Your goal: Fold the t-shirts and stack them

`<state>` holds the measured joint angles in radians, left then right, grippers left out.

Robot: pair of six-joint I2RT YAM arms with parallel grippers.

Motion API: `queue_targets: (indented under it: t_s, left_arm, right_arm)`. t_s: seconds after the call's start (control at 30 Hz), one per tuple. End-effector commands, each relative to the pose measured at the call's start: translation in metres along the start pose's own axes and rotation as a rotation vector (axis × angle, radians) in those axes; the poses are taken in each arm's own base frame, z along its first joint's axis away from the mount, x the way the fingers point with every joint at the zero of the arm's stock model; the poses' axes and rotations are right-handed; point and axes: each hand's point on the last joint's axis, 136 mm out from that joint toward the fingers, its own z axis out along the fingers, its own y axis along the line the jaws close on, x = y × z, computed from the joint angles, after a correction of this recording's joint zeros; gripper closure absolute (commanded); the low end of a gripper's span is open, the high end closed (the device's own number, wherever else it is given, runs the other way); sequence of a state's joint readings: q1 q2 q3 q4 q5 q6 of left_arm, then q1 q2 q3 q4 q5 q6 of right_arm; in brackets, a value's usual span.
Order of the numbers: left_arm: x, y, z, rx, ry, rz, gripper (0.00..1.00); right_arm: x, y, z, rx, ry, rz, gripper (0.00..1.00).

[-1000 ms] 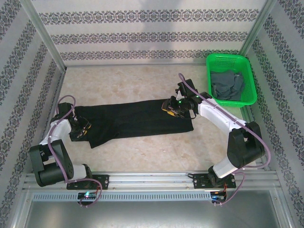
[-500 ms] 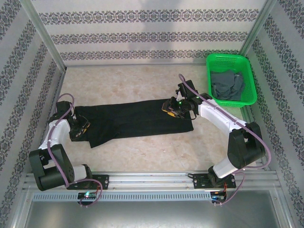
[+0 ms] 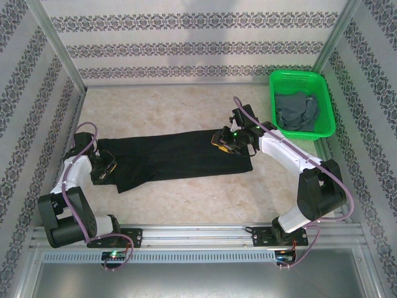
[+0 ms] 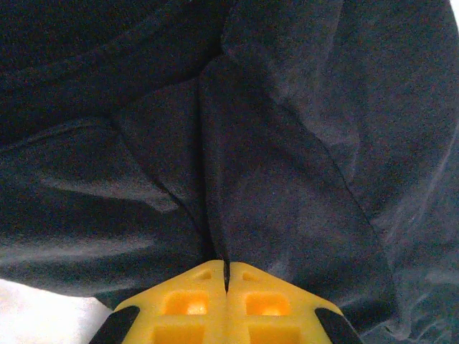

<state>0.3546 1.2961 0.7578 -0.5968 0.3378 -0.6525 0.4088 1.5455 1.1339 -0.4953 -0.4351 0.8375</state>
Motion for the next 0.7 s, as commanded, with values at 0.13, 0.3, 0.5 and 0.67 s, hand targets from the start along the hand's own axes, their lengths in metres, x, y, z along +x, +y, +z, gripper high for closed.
queue_targets:
  t_s: [0.13,0.3,0.5,0.67]
  left_arm:
    - [-0.018,-0.004,-0.022,-0.039,-0.086,-0.001,1.00]
    - [-0.033,-0.013,-0.024,-0.037,-0.106,-0.004,1.00]
    - [-0.044,-0.018,-0.024,-0.063,-0.098,0.004,1.00]
    - [-0.055,-0.019,-0.016,-0.093,-0.091,0.022,1.00]
  right_arm:
    - [-0.002,0.005,-0.002,-0.012,-0.008,-0.003,0.62]
    - [-0.002,0.004,-0.001,-0.010,-0.003,-0.001,0.62]
    - [-0.004,0.001,-0.004,-0.009,-0.010,0.002,0.62]
    - [-0.003,-0.002,-0.004,-0.007,-0.009,0.008,0.62]
